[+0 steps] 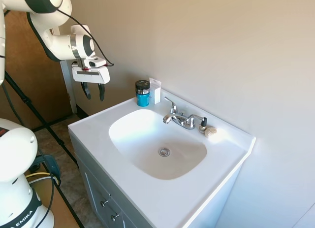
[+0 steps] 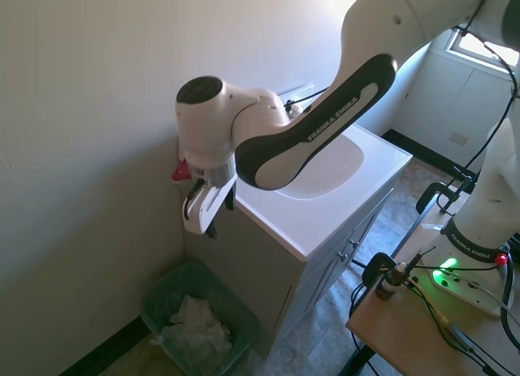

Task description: Throw the tissue in the trash bin

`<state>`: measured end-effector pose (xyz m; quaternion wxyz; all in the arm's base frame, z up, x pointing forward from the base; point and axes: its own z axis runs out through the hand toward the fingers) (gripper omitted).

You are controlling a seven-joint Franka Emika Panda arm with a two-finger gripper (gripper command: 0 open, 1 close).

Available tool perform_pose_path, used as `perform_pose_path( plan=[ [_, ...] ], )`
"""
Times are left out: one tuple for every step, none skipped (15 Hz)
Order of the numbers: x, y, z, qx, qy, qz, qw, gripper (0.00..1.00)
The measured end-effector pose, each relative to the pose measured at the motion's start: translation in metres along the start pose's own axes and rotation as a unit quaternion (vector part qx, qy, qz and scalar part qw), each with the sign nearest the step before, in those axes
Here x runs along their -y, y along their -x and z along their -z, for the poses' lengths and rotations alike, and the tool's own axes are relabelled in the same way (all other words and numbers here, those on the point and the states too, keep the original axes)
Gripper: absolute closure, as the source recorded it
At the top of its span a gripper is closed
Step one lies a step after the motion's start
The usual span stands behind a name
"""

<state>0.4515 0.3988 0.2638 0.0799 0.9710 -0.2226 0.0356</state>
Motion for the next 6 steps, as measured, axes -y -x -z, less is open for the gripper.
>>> perform_pose_path(
  plan=[
    [-0.015, -0.005, 0.012, -0.005, -0.003, -0.007, 1.0, 0.0],
    [-0.031, -0.012, 0.024, -0.01, -0.005, -0.017, 0.9998, 0.0],
    [-0.047, -0.019, 0.034, -0.015, -0.008, -0.027, 0.9995, 0.0],
    [-0.063, -0.026, 0.041, -0.019, -0.01, -0.037, 0.9991, 0.0],
    [-0.078, -0.032, 0.047, -0.022, -0.011, -0.045, 0.9987, 0.0],
    [-0.091, -0.039, 0.053, -0.023, -0.015, -0.053, 0.9982, 0.0]
  ],
)
